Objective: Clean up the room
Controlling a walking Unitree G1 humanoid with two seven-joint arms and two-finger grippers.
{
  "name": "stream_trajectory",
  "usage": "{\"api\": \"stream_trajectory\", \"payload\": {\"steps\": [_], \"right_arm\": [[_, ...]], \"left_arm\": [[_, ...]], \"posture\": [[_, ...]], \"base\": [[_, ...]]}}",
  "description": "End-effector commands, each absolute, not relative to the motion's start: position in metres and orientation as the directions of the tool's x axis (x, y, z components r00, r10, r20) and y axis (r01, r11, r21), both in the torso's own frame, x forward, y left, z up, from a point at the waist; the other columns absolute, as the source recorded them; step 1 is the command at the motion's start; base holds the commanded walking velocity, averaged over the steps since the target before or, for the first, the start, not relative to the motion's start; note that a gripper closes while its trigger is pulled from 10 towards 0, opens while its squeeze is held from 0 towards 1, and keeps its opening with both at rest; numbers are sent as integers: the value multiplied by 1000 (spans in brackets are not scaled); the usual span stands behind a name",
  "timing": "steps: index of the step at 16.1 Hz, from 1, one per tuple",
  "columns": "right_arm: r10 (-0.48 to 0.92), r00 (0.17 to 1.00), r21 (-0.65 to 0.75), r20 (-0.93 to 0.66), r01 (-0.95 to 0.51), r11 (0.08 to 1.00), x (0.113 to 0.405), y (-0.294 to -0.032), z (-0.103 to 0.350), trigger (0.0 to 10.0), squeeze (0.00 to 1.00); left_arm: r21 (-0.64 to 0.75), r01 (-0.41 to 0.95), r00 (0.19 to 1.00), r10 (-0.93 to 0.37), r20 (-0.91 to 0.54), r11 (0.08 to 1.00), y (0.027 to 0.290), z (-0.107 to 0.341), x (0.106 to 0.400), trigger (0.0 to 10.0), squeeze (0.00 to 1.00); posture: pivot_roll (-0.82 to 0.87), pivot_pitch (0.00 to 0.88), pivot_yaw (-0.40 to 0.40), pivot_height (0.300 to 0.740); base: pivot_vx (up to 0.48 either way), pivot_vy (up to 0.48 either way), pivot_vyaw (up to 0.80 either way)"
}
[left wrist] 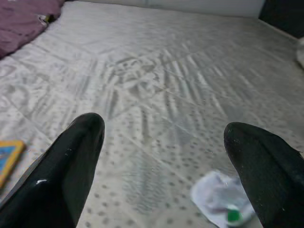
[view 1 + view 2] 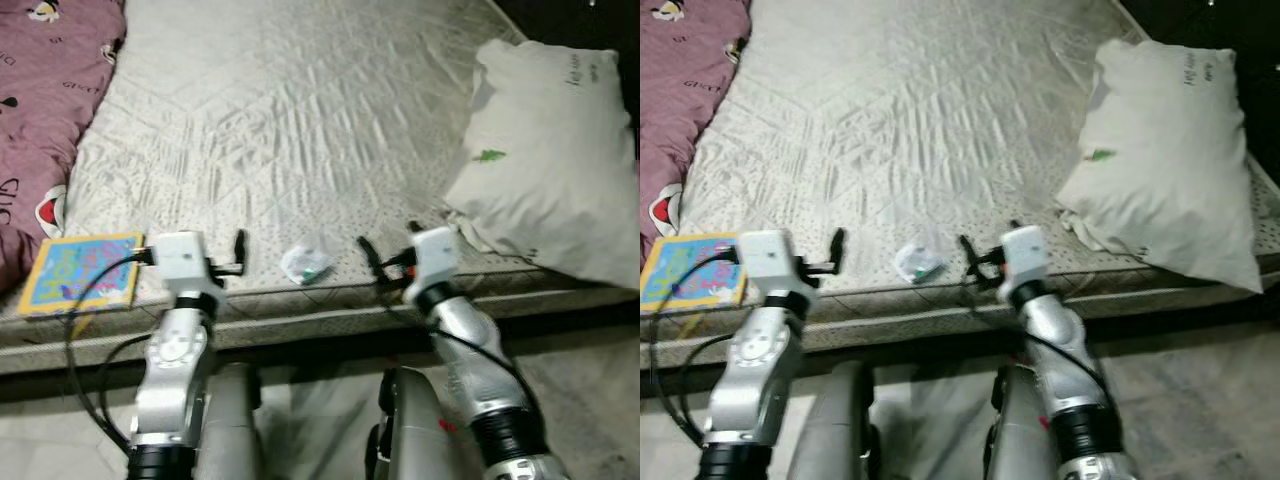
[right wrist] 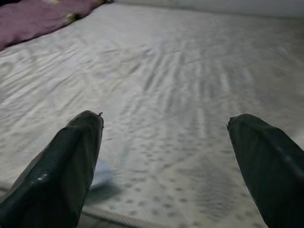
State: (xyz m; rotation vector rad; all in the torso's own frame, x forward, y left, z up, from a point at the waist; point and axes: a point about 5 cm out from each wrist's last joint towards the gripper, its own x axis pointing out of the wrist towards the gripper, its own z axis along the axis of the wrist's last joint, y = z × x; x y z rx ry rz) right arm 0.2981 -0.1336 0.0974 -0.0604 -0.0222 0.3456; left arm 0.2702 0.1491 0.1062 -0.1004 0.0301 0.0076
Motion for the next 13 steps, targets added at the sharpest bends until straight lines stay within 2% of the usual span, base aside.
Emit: {"api": "stream_trajectory", "payload": {"steps": [1, 9, 11, 13], "right_arm": [[355, 935, -48, 12, -355, 934, 297, -128, 96, 10000, 0], [424, 904, -20, -61, -425, 905, 299, -120, 87, 10000, 0], [431, 900, -43, -63, -434, 900, 302, -118, 88, 10000, 0], [457, 888, -48, -41, -459, 887, 308, -108, 92, 10000, 0]], "left_arm": [[-92, -39, 999, 36, -39, 995, 157, 105, 268, 10000, 0], [-55, -144, 990, 144, -8, 988, 179, 116, 271, 10000, 0], [-54, -154, 988, 153, -8, 987, 180, 117, 269, 10000, 0], [-52, -160, 987, 160, -6, 986, 180, 118, 265, 10000, 0]], "posture": [[44, 101, -2, 579], [83, 223, -22, 569], [91, 230, -21, 569], [115, 251, -28, 569]], "base": [[0, 0, 0], [0, 0, 0], [0, 0, 0], [0, 0, 625]]}}
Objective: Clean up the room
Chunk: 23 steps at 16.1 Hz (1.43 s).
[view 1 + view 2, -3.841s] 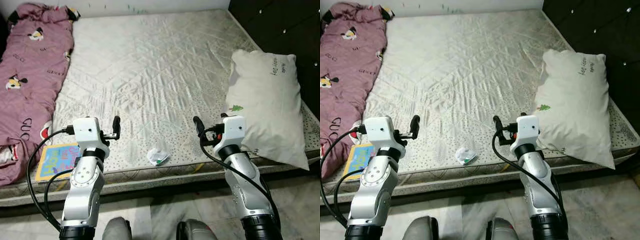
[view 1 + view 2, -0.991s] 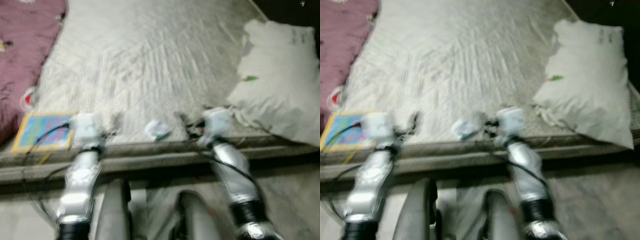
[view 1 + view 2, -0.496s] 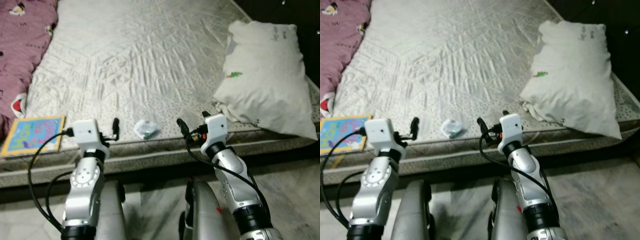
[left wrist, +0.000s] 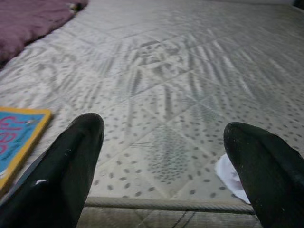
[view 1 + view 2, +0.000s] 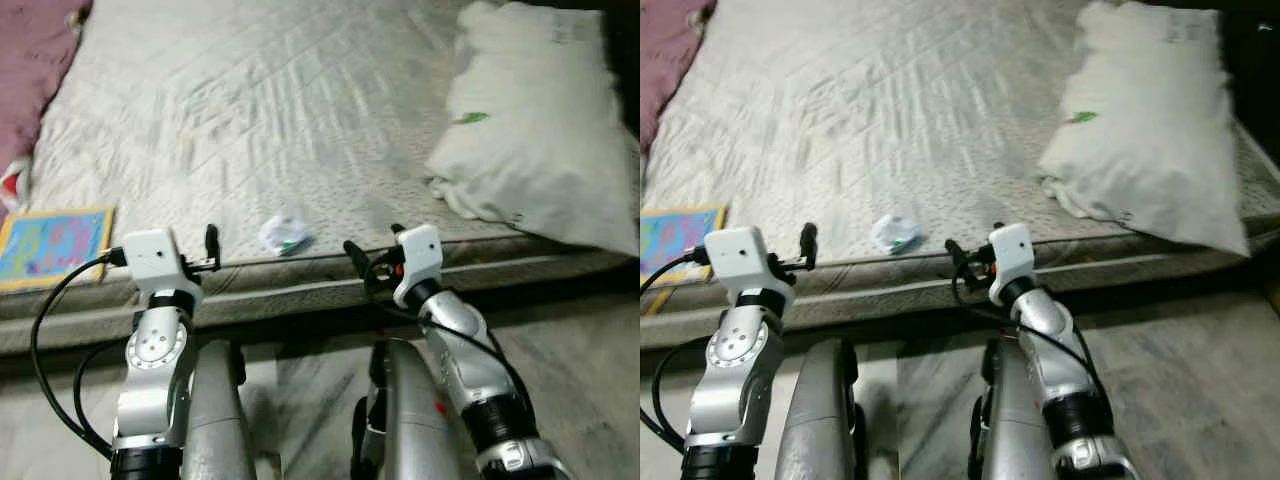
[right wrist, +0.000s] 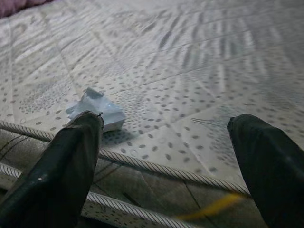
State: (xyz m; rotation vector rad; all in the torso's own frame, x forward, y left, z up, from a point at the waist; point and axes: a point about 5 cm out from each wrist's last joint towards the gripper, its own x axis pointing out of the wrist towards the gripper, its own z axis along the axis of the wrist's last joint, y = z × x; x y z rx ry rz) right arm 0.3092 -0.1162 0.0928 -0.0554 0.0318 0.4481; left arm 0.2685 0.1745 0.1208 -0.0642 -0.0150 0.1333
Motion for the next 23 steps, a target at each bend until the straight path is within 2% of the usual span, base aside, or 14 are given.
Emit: {"api": "stream_trajectory", "payload": {"steps": [1, 4, 10, 16, 23], "right_arm": [[469, 882, -41, -41, -470, 882, 309, -104, 92, 10000, 0], [506, 861, -23, -54, -508, 861, 312, -93, 89, 10000, 0], [501, 864, -3, -51, -501, 865, 321, -86, 86, 10000, 0], [505, 862, 13, -42, -505, 863, 326, -80, 85, 10000, 0], [473, 881, -9, -11, -473, 881, 342, -67, 97, 10000, 0]], "left_arm": [[-52, -166, 986, 166, -7, 985, 181, 119, 263, 10000, 0], [-45, -174, 985, 174, -12, 984, 181, 120, 257, 10000, 0], [-36, -170, 985, 170, -13, 985, 181, 125, 259, 10000, 0], [-36, -164, 986, 164, -16, 986, 179, 126, 259, 10000, 0], [-40, -154, 988, 154, 10, 987, 173, 132, 260, 10000, 0]], "posture": [[123, 256, -29, 569], [155, 268, -29, 569], [173, 258, -16, 569], [194, 246, -12, 509], [243, 246, -36, 509]], "base": [[0, 0, 794], [0, 0, 773], [0, 0, 0], [0, 0, 0], [0, 0, 0]]}}
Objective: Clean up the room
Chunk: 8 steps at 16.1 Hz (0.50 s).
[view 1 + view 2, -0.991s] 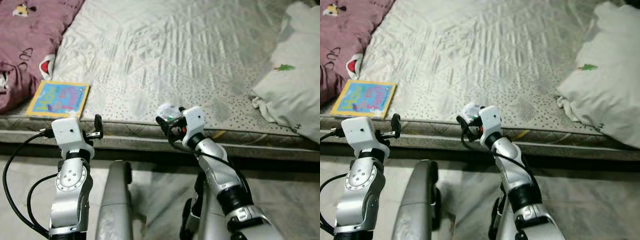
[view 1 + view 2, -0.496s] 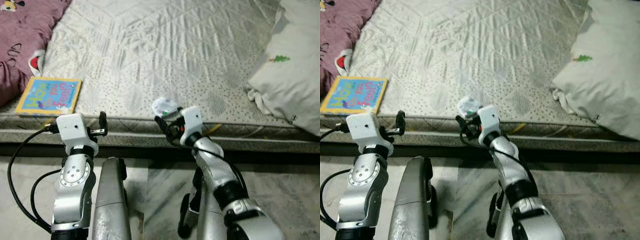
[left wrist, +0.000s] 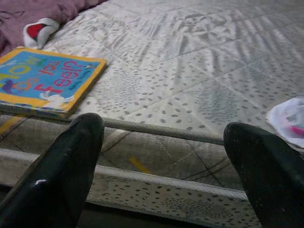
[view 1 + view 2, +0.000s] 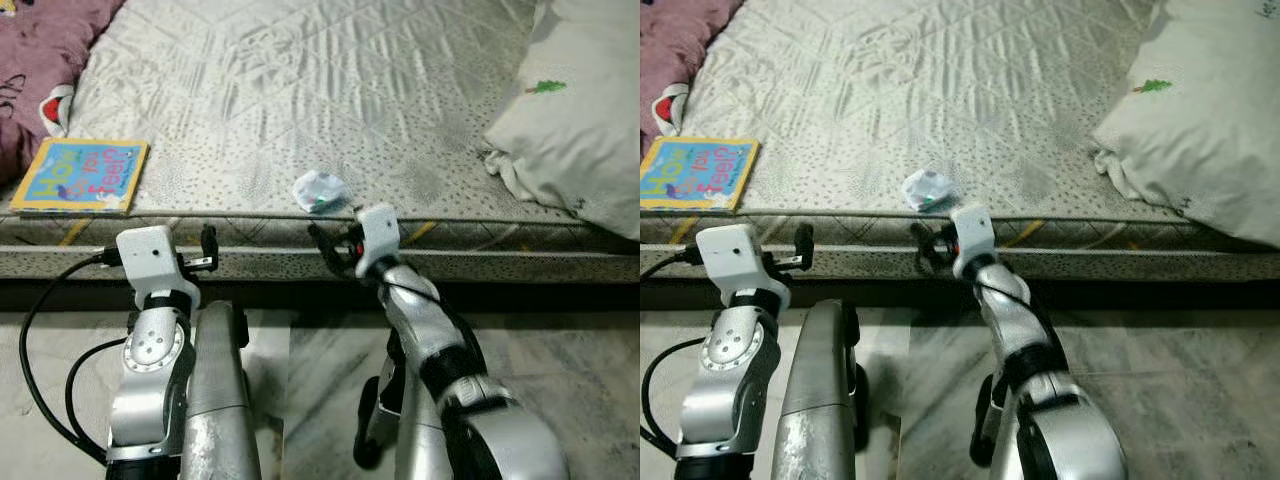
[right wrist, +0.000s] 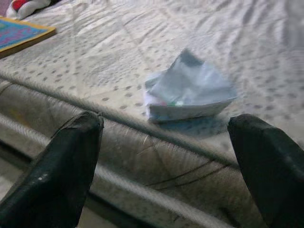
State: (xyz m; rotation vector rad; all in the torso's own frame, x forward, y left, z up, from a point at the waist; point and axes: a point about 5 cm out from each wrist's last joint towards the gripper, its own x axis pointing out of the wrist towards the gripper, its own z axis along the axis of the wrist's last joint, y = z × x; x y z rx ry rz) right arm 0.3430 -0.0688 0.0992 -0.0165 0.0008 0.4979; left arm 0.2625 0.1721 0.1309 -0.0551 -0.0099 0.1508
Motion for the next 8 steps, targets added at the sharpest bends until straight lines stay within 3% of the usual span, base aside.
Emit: {"api": "stream_trajectory", "payload": {"steps": [1, 8], "right_arm": [[466, 885, -8, -8, -466, 885, 345, -64, 99, 10000, 0], [427, 904, 19, -7, -426, 904, 360, -41, 118, 10000, 0]], "left_arm": [[-38, -156, 988, 156, 14, 987, 174, 133, 258, 10000, 0], [-33, -195, 981, 194, -28, 980, 181, 129, 223, 10000, 0]], "posture": [[250, 249, -38, 509], [316, 319, -43, 509]], "base": [[0, 0, 0], [0, 0, 0]]}}
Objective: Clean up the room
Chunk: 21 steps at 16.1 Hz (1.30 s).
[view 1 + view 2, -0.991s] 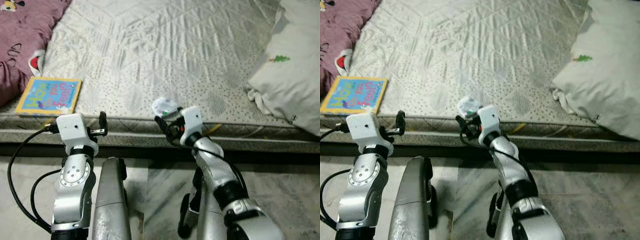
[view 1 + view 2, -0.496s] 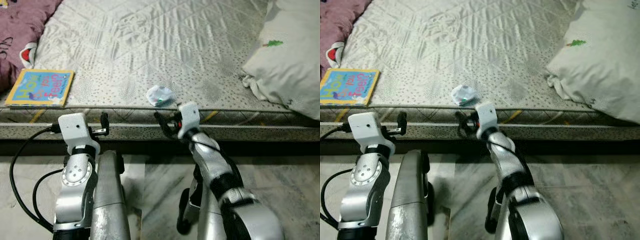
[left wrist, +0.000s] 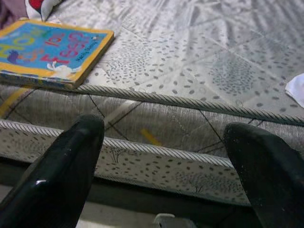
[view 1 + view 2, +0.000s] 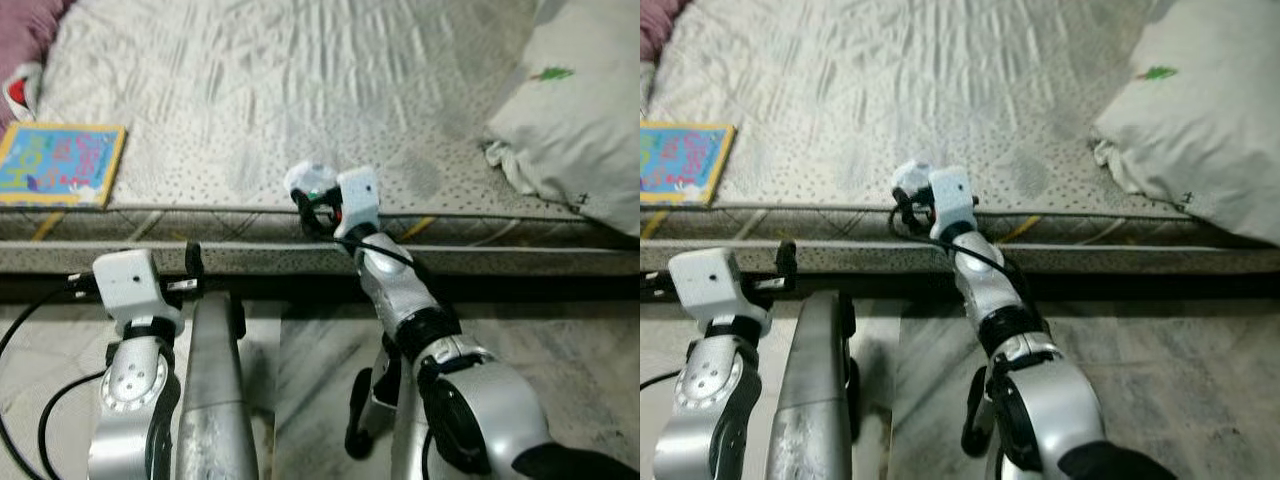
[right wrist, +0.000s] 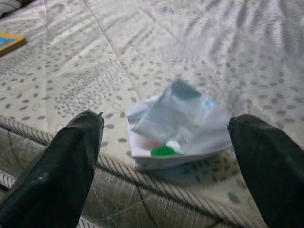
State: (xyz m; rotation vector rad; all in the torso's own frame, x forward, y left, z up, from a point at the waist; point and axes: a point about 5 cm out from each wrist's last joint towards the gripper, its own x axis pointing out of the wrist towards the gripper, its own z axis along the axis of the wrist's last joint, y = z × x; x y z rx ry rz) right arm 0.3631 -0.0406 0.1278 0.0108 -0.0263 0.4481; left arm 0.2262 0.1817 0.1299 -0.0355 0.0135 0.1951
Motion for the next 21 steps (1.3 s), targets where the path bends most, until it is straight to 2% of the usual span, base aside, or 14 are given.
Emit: {"api": "stream_trajectory", "payload": {"steps": [1, 9, 13, 18, 21], "right_arm": [[417, 909, 26, -4, -417, 908, 360, -41, 119, 10000, 0], [338, 941, 51, 13, -338, 940, 368, -41, 129, 10000, 0], [341, 940, 69, -2, -340, 938, 368, -30, 132, 10000, 0], [313, 950, 78, -17, -311, 947, 374, -60, 126, 10000, 0], [273, 958, 152, 91, -285, 947, 381, -74, 144, 10000, 0]], "left_arm": [[-33, -198, 979, 197, -43, 980, 180, 128, 217, 10000, 0], [-40, -182, 980, 178, -88, 982, 172, 127, 206, 10000, 0], [-46, -190, 977, 184, -104, 981, 170, 127, 201, 10000, 0], [-54, -182, 978, 175, -114, 982, 168, 129, 206, 10000, 0], [-63, -177, 979, 169, -113, 982, 166, 129, 209, 10000, 0]], "posture": [[317, 346, -34, 509], [323, 401, -18, 509], [328, 401, -27, 509], [303, 386, -33, 509], [298, 381, -31, 509]], "base": [[0, 0, 0], [0, 0, 0], [0, 0, 0], [0, 0, 0], [0, 0, 0]]}}
